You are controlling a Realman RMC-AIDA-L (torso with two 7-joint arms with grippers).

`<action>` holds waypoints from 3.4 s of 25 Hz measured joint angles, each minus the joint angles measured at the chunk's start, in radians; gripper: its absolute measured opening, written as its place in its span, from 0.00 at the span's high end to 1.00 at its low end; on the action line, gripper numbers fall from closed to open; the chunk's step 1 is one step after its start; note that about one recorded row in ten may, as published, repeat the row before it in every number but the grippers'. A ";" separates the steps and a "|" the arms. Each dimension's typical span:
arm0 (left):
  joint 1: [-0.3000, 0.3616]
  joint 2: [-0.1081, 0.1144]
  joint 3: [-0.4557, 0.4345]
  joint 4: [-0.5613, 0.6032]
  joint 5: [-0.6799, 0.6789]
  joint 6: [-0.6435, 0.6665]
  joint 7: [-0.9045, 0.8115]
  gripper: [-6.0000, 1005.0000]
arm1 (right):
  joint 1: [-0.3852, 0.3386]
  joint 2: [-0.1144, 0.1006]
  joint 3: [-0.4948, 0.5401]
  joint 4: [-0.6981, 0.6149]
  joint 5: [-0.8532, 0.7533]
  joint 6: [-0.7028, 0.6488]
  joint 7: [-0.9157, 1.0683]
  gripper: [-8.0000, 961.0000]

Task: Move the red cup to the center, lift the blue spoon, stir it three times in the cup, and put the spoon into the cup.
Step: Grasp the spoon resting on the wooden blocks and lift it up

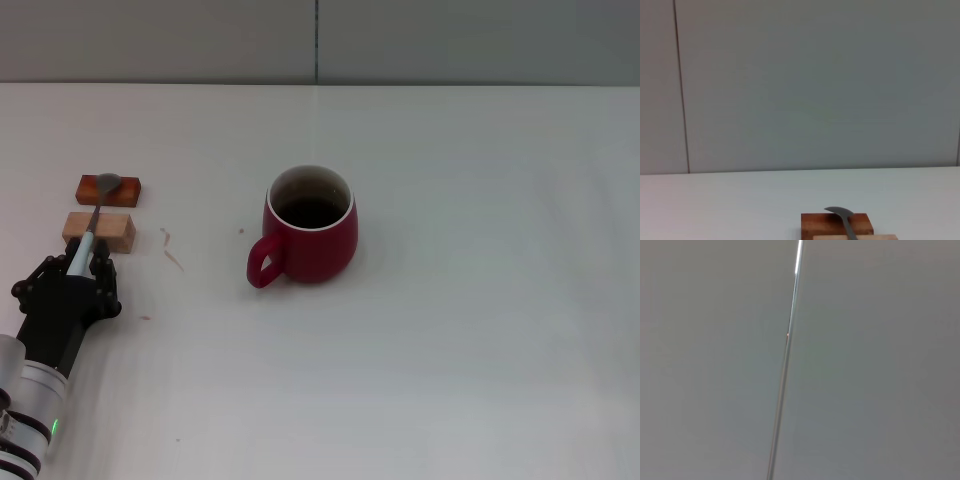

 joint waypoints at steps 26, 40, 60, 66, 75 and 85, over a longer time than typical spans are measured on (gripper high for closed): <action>-0.003 -0.003 -0.014 0.001 0.000 -0.001 0.000 0.85 | -0.009 0.000 -0.002 -0.005 0.000 -0.013 0.004 0.31; -0.014 -0.003 -0.013 0.002 0.001 -0.028 0.000 0.85 | -0.008 0.001 -0.002 -0.005 0.000 -0.020 0.006 0.31; -0.006 0.000 -0.014 -0.008 0.003 0.025 -0.009 0.85 | -0.009 0.002 -0.002 -0.006 0.000 -0.023 0.003 0.31; -0.001 0.009 -0.002 -0.015 0.017 0.085 -0.098 0.85 | -0.009 0.003 -0.002 -0.006 0.000 -0.023 0.001 0.31; 0.028 0.014 0.000 0.087 0.119 0.122 -0.400 0.85 | -0.011 0.007 -0.002 -0.009 0.000 -0.023 0.001 0.31; 0.063 0.013 0.000 0.230 0.182 0.195 -0.841 0.85 | -0.013 0.013 -0.002 -0.014 0.000 -0.023 0.000 0.31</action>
